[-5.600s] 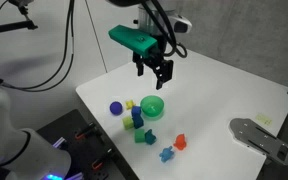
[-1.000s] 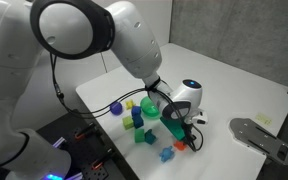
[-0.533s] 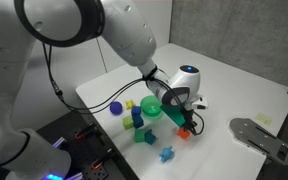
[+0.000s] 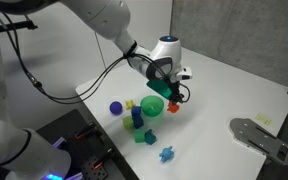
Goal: Pick up the orange item, then place it in the bowl
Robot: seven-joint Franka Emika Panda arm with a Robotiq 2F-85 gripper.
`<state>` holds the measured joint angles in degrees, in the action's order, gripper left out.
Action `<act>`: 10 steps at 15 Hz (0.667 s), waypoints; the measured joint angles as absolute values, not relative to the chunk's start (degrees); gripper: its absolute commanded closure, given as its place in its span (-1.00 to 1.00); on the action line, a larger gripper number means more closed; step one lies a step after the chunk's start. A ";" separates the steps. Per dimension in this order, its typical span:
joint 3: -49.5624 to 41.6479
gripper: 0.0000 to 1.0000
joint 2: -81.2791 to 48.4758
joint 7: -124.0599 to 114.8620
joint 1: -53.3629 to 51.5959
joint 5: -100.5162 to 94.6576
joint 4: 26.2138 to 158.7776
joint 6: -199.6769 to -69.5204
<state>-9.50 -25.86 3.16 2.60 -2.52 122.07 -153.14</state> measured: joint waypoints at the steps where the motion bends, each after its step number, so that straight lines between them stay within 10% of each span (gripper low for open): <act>1: -8.53 0.84 -24.26 3.17 2.19 -2.52 123.51 -153.06; 5: -4.24 0.86 -20.28 3.26 1.70 -2.52 128.47 -152.85; 6: -3.41 0.61 -19.97 3.31 1.66 -2.52 129.31 -152.85; 10: -2.31 0.83 -20.40 3.32 0.78 -2.69 130.85 -152.85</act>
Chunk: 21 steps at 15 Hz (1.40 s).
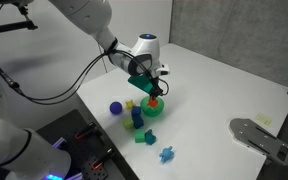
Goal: Pick up the orange item, then place it in the bowl
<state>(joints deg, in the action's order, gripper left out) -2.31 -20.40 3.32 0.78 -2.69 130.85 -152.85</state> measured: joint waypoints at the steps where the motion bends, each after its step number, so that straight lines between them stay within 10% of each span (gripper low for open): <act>1: -2.31 0.23 -20.77 3.31 0.49 -2.94 130.81 -152.87; 10: -2.28 -0.99 -21.60 3.29 -0.07 -3.69 129.96 -150.68; 21: -3.17 -1.00 -3.79 4.86 3.96 -0.97 129.76 -124.11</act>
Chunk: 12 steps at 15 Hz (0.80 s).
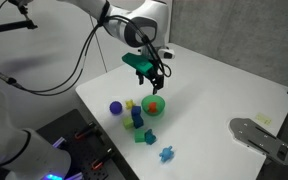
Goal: Pick up the orange item, then place it in the bowl
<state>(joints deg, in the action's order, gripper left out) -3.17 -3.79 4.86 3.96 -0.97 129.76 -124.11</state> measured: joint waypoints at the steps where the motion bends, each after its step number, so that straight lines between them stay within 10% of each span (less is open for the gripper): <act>1: -3.51 -1.00 -1.83 4.86 4.11 -0.97 129.76 -121.95; 12: -5.54 -1.00 18.82 3.43 6.27 -1.84 131.13 -113.21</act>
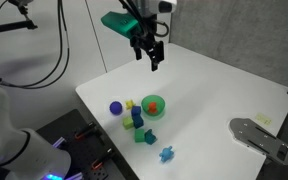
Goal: Pick up the orange item, then place it in the bowl
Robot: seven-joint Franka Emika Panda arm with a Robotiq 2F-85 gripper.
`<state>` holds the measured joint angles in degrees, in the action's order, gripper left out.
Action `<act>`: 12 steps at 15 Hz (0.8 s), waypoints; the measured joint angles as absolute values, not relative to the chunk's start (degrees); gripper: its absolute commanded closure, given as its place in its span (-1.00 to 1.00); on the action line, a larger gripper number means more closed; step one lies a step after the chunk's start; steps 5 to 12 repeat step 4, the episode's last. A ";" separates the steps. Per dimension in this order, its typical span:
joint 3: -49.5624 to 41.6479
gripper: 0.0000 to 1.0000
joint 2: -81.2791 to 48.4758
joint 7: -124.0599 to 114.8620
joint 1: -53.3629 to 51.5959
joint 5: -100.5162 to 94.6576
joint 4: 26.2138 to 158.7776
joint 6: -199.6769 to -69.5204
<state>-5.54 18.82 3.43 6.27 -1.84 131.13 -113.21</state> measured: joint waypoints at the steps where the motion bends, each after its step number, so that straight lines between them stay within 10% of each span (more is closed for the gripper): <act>1: -5.54 -1.00 20.04 3.24 6.27 -1.84 131.14 -112.49; 12: -5.54 -1.00 21.50 3.20 6.27 -1.84 131.18 -111.59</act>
